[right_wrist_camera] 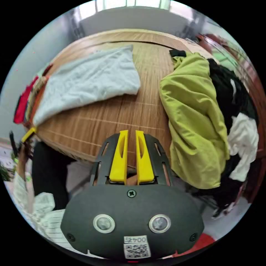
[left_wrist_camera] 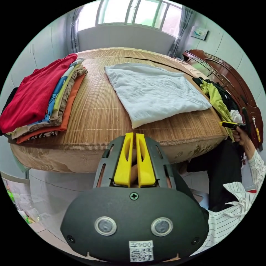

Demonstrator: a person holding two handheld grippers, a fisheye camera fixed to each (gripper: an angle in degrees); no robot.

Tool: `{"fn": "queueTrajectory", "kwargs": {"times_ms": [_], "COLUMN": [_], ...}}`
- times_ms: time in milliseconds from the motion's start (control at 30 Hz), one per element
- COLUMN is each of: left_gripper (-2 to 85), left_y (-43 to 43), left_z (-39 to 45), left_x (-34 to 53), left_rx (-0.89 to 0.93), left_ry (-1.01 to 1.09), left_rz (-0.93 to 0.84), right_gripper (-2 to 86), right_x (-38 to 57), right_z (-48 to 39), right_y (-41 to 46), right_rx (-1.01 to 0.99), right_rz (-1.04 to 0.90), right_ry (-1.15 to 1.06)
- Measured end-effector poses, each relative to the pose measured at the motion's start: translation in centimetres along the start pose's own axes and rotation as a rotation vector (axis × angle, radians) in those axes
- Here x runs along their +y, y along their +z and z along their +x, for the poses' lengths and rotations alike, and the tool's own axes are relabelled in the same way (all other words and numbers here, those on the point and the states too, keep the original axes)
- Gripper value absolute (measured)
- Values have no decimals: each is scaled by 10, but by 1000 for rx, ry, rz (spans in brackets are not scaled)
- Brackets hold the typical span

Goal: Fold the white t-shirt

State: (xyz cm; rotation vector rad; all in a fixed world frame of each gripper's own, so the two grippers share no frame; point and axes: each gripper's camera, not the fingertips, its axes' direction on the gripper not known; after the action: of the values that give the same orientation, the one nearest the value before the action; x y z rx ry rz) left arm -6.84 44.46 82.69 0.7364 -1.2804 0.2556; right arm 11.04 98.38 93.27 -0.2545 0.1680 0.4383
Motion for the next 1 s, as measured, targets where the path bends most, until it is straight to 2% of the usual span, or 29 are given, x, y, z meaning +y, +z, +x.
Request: {"fn": "queueTrajectory", "kwargs": {"times_ms": [33,100,200,267,567,667,767,900,1000], "left_gripper": [74,114,147,158,161,130,57,37,33], "left_y": [-6,-12,-21,-23,-14,-11,-16,-41,-52], "left_z": [8,21,33,37,52,53,46,27,9], "left_x": [-1,-3,-9,-18,-59,-78,-96,-99,-88], "left_rx": [-31,-73,-103,-92,-96,-89,-14,19,39], "left_ry": [6,31,73,93,195,204,208,239,287], "left_rz": [23,38,65,69,15,13,-8,8,-44], "right_gripper": [64,87,105,112,94,49,31,25,29], "right_x": [-2,-8,-18,-25,-29,-36,-34,-5,43], "right_z": [16,71,110,122,139,141,139,124,116], "right_y": [-4,-2,25,36,55,61,55,26,19], "right_rx": [-109,-473,-770,-835,-757,-749,-662,-547,-522], "right_rz": [27,114,106,97,57,40,51,62,38], "right_ry": [82,362,574,639,758,735,715,583,526]}}
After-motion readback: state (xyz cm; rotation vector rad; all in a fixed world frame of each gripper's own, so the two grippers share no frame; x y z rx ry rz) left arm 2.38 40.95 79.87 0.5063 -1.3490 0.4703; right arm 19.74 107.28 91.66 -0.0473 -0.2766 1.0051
